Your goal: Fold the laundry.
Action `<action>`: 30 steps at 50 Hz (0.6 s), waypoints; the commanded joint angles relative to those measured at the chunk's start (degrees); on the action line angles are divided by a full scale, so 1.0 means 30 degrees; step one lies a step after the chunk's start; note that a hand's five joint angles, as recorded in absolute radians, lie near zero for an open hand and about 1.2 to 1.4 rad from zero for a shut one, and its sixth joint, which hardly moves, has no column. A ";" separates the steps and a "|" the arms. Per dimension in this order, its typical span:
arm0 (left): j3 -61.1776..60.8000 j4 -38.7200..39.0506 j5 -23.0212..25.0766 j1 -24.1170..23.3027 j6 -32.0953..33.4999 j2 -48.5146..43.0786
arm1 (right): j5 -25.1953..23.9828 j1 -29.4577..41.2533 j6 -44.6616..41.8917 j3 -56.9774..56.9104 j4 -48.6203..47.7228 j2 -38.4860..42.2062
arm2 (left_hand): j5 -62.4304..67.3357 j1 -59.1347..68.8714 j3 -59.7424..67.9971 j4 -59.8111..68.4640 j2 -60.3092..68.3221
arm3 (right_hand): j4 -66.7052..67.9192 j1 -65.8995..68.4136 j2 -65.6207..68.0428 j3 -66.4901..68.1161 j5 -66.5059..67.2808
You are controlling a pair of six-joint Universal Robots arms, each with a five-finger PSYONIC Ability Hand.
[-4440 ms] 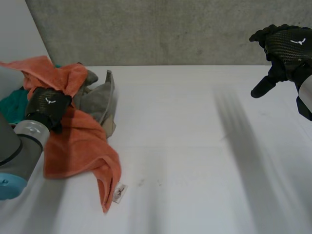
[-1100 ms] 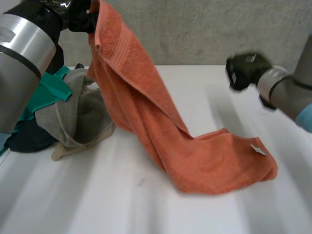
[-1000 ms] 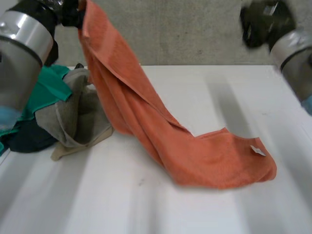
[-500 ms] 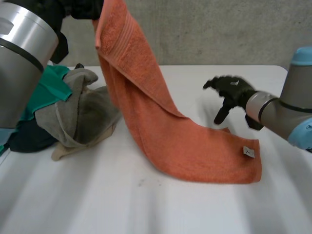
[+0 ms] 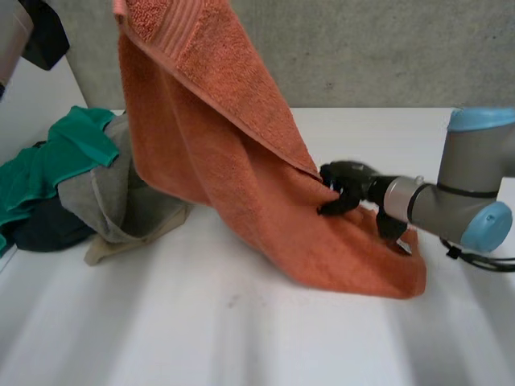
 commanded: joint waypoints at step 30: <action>-0.4432 0.1542 -0.3187 0.1506 0.0061 -0.8970 | 0.5646 0.0019 -0.9313 1.4675 -0.9765 -1.1097 | 0.4778 0.4738 0.3877 0.3691 0.3788 | 0.4052 0.7780 0.4301 0.4022 0.4531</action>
